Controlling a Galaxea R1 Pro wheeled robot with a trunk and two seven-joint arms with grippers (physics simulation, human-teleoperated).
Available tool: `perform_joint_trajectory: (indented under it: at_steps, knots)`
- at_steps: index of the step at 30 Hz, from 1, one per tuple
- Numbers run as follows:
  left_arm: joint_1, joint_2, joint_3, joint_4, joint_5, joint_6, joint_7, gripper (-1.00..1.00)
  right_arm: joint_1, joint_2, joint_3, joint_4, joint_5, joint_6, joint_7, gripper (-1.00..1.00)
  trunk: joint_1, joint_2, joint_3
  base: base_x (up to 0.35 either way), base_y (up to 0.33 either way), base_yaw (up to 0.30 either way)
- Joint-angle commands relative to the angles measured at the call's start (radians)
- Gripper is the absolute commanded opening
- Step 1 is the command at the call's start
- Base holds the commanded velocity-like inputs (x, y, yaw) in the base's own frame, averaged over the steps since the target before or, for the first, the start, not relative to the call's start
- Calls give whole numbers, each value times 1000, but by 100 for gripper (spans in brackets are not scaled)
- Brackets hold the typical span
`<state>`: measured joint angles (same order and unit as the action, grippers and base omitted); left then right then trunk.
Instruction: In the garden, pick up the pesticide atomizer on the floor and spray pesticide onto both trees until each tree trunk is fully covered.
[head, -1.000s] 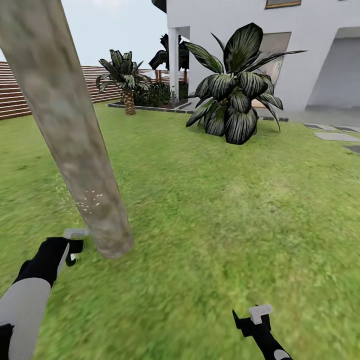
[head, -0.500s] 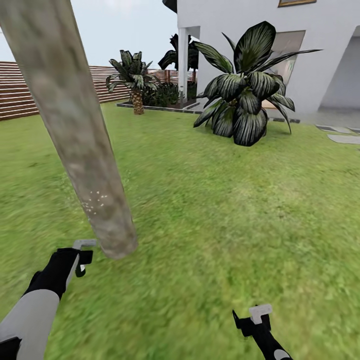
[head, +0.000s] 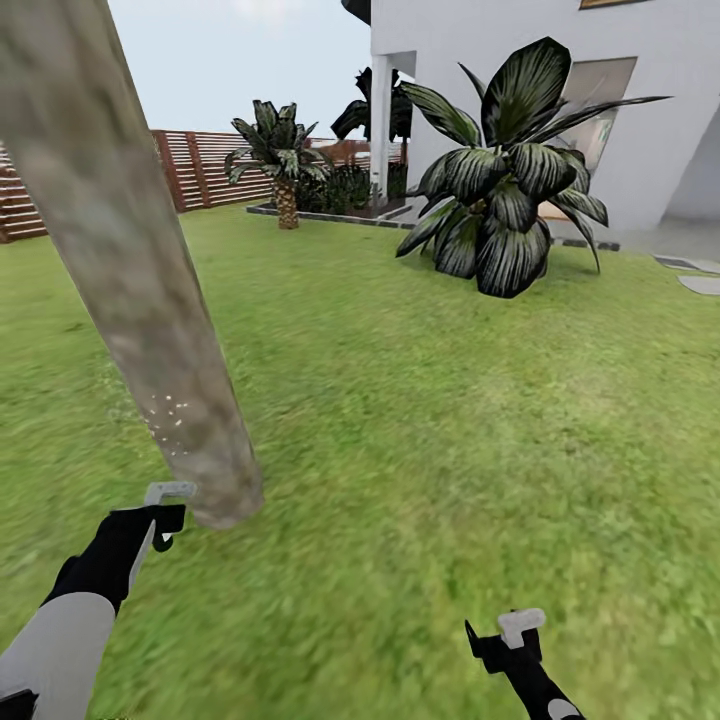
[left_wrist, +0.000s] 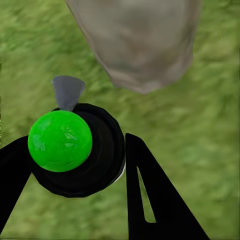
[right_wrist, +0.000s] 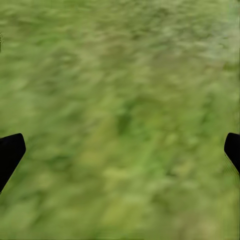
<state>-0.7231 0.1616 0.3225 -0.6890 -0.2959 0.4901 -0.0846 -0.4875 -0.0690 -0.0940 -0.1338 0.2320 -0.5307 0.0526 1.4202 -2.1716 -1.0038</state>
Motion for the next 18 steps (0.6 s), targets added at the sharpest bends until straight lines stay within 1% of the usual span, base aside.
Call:
perform_joint_trajectory:
  at_steps: [1, 6, 12, 18]
  knots:
    - [-1, -1, 4, -1, -11, 4, -9, -100, 0, 0, -9, 0, 6, -3, 6, 100, 0, 0, -1, 180, -231, 275]
    - [0, -3, 4, -1, -7, 4, -9, -100, 0, 0, -9, 0, 6, -3, 6, 100, 0, 0, -1, 173, -232, 262]
    - [1, -4, 4, -1, -2, 4, -10, -100, 0, 0, -9, 0, 6, -3, 6, 100, 0, 0, -1, 139, -244, 28]
    - [1, -4, 4, -2, -1, 4, -11, -100, 0, 1, -9, 0, 6, -3, 6, 100, 0, 0, -1, 10, -275, 12]
